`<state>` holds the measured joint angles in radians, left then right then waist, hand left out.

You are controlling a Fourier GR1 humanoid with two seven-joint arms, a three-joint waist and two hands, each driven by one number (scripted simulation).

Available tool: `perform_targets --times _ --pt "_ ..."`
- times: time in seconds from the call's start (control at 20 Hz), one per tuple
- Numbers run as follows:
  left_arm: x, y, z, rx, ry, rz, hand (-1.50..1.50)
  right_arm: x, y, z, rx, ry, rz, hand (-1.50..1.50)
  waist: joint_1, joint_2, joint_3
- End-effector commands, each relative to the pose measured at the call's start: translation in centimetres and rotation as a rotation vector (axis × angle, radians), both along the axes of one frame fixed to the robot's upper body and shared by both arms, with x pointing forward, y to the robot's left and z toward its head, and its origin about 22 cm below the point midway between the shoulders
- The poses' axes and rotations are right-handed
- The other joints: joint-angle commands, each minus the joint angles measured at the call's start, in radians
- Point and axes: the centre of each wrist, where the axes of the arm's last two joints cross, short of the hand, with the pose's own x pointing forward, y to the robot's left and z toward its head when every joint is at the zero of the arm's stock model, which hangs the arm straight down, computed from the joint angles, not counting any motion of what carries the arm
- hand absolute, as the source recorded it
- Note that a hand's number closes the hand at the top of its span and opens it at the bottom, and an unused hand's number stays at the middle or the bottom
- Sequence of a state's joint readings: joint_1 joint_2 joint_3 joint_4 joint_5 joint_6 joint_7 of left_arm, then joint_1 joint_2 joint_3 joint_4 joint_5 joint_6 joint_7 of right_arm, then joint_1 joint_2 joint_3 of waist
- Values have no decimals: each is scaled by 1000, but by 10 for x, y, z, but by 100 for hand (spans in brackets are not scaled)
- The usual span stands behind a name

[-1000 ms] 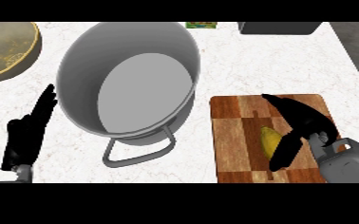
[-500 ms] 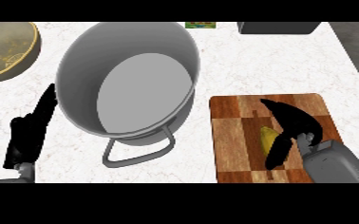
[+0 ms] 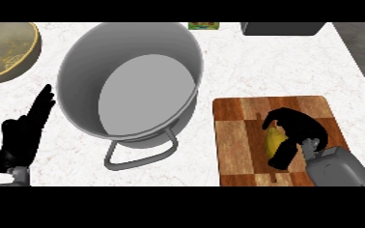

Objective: Pick the lemon from the cutting board and place it in the pot

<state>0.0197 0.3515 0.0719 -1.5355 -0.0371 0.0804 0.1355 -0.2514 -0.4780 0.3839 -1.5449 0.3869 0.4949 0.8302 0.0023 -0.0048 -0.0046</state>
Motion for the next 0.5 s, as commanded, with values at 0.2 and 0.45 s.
perform_targets --times 0.2,0.45 --pt "-10 3 -5 18 -6 -5 0 7 19 -15 -3 -3 36 150 3 5 5" --pt "-7 17 2 -3 -7 20 0 7 -3 -10 3 -18 27 150 1 5 5"
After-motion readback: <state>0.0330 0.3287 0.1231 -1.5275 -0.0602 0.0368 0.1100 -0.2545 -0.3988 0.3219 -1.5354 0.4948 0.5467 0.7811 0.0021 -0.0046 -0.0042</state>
